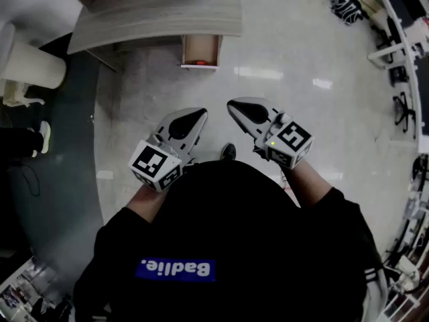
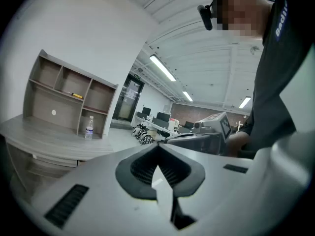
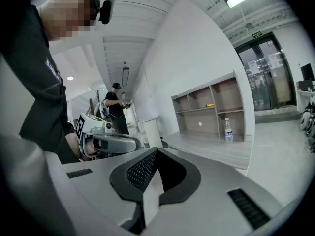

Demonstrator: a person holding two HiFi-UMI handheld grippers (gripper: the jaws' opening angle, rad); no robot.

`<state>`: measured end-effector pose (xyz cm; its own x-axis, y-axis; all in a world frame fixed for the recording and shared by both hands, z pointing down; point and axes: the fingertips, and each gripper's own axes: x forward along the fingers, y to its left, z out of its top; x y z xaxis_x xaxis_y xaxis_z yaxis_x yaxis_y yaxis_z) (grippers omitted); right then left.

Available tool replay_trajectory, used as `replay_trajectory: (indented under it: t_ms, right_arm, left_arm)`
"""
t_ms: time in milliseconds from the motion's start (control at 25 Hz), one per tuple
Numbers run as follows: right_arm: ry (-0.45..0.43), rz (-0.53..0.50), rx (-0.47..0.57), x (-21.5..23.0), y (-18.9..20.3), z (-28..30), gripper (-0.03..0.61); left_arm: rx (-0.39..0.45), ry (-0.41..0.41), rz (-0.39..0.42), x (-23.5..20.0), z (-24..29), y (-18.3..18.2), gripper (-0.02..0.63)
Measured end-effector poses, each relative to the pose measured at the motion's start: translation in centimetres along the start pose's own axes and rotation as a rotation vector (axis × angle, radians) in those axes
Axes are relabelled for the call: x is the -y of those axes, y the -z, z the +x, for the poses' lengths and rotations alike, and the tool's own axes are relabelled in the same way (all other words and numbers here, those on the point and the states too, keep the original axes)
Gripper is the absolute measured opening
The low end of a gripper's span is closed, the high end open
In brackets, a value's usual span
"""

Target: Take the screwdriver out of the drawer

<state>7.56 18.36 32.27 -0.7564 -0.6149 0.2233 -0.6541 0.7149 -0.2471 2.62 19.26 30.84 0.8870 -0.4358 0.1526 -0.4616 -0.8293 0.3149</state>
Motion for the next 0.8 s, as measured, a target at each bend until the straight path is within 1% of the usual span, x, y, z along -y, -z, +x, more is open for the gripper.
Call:
replay_trajectory:
  t_ms: [240, 800]
  right_arm:
    - [-0.012, -0.004, 0.008, -0.4, 0.2, -0.3, 0.029]
    - [-0.067, -0.015, 0.000, 0.0, 0.3, -1.2, 0.029]
  left_arm:
    - [0.012, -0.002, 0.008, 0.6, -0.3, 0.6, 0.002]
    - [0.022, -0.064, 0.011, 1.4, 0.4, 0.6, 0.002]
